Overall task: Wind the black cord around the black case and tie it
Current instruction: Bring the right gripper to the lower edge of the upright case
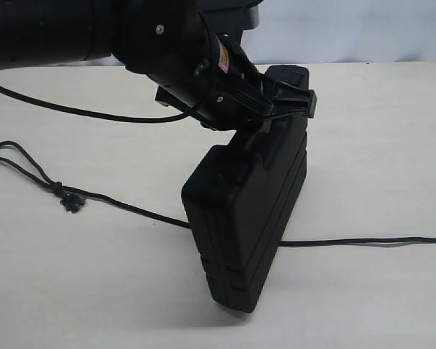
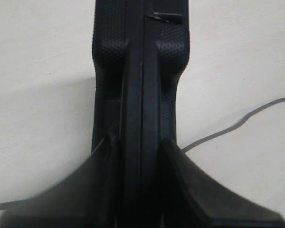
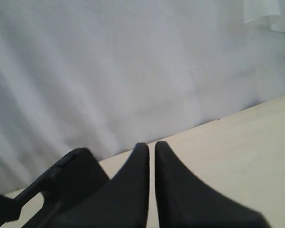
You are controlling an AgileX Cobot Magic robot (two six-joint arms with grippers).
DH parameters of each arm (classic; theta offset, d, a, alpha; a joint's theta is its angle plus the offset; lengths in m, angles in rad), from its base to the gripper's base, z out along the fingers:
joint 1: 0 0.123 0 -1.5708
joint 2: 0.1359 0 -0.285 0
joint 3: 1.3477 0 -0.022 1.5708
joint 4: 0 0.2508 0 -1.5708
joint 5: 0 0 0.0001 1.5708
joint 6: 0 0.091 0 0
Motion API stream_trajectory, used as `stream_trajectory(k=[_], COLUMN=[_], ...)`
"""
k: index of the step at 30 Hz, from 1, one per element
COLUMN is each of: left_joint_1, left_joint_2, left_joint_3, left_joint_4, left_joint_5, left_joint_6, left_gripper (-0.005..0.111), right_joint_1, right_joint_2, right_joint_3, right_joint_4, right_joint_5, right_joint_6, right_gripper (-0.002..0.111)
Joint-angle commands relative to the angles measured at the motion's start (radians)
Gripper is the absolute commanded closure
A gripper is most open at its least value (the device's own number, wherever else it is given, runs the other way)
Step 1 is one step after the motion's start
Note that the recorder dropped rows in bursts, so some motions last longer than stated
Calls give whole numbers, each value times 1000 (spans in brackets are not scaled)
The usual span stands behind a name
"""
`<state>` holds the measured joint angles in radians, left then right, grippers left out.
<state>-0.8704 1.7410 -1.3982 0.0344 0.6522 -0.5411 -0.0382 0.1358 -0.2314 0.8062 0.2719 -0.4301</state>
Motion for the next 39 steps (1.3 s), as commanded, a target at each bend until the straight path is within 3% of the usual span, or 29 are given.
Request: stream_trajectory(k=[1, 6, 13, 17, 26, 30, 39], left_joint_1=[-3, -3, -3, -3, -2, -2, -2], left_joint_2=[-13, -13, -13, -13, -13, -13, -13], left_joint_3=[-14, -14, -14, -14, -21, -37, -51], left_joint_4=[8, 26, 42, 42, 61, 63, 85], left_joint_5=[-20, -20, -22, -28, -12, -3, 14], left_joint_6=[-39, -70, -110, -118, -144, -144, -144], left_gripper=[107, 107, 107, 107, 107, 107, 107], right_joint_1=[-5, -5, -5, -5, 7, 148, 620], right_joint_2=[138, 225, 245, 364, 666, 719, 833], right_joint_3=[-68, -86, -88, -137, -380, -444, -534], right_joint_4=[243, 325, 421, 481, 313, 108, -763], right_joint_5=[153, 251, 265, 259, 403, 339, 280], right_joint_6=[-340, -453, -538, -573, -504, -357, 450], right_gripper=[104, 104, 104, 104, 104, 104, 104])
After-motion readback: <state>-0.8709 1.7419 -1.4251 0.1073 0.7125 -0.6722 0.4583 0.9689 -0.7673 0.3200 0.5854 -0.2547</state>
